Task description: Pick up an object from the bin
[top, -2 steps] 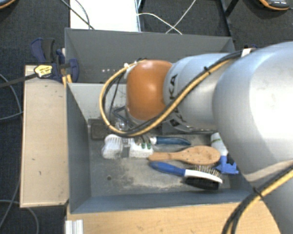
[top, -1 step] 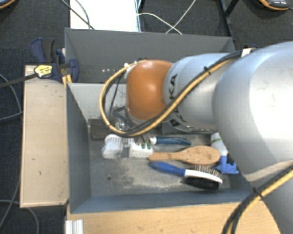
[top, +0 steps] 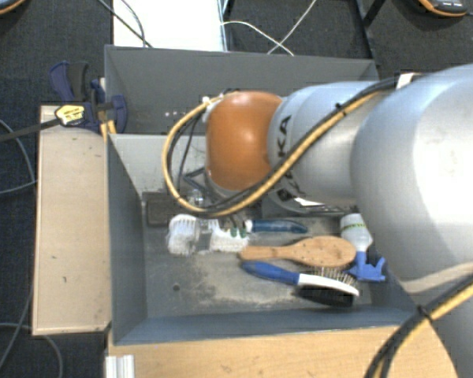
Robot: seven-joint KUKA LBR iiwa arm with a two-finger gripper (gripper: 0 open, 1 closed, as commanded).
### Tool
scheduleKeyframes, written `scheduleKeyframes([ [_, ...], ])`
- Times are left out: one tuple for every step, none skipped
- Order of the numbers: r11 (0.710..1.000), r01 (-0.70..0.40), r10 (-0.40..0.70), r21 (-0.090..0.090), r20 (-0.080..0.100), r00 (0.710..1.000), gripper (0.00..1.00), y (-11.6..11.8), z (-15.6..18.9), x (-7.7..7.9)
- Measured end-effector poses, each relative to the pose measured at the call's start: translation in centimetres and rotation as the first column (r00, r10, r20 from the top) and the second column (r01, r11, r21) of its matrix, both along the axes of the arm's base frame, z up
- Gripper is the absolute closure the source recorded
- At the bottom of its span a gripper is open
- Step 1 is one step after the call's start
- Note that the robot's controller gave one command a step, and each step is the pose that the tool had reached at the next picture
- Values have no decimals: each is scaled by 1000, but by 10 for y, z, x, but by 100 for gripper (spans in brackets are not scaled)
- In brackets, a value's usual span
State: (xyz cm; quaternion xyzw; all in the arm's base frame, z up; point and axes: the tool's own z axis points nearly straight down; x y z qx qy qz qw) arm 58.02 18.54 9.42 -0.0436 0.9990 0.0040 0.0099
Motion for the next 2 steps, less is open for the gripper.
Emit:
scheduleKeyframes([
  [1000, 1, -1, -2, -8, 1000, 100, -1, 25, -2],
  [1000, 2, -2, 0, 0, 1000, 100, 0, 56, 0],
])
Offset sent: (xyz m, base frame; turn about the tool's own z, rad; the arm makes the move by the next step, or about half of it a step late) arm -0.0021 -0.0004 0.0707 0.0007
